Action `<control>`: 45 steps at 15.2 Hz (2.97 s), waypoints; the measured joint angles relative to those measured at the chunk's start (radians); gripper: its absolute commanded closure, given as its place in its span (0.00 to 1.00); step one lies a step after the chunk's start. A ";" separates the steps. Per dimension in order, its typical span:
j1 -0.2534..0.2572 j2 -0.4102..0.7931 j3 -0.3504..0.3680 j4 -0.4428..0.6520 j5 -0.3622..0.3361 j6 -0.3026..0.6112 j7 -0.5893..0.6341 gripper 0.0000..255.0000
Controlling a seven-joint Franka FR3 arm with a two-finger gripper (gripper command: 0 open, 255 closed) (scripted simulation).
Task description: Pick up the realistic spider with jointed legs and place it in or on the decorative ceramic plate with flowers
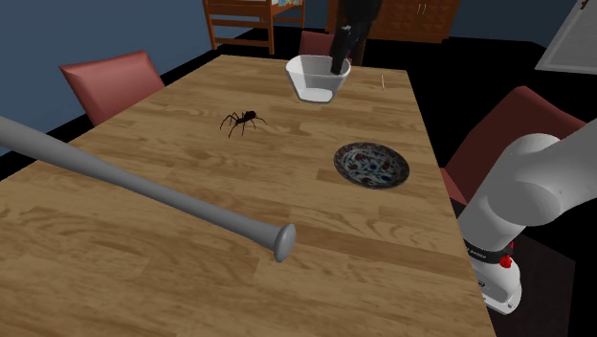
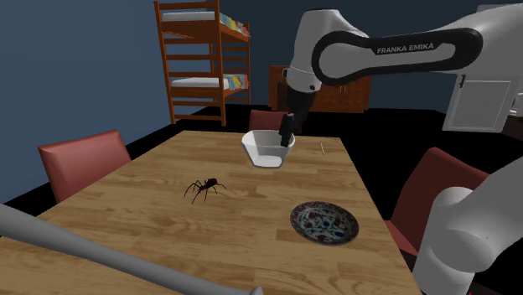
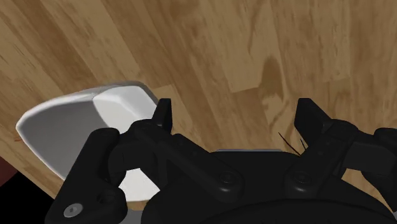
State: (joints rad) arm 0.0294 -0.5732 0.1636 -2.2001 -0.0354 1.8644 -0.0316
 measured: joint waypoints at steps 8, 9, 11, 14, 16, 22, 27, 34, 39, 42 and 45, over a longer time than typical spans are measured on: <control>-0.004 0.265 0.129 0.134 -0.102 0.119 0.112 0.00; -0.004 0.302 0.146 0.155 -0.121 0.129 0.130 0.00; -0.004 0.381 0.174 0.210 -0.165 0.144 0.163 0.00; 0.006 0.498 0.216 0.300 -0.241 0.146 0.223 0.00; 0.016 0.574 0.235 0.357 -0.295 0.146 0.256 0.00; 0.096 0.828 0.265 0.579 -0.469 0.104 0.354 0.00; 0.125 0.920 0.255 0.643 -0.526 0.112 0.378 0.00; 0.119 0.948 0.245 0.627 -0.544 0.154 0.386 0.00; 0.118 0.948 0.245 0.626 -0.544 0.155 0.387 1.00; 0.118 0.947 0.245 0.628 -0.545 0.155 0.387 1.00; 0.118 0.947 0.245 0.628 -0.544 0.155 0.386 1.00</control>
State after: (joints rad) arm 0.1476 0.3735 0.4085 -1.5725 -0.5797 2.0192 0.3549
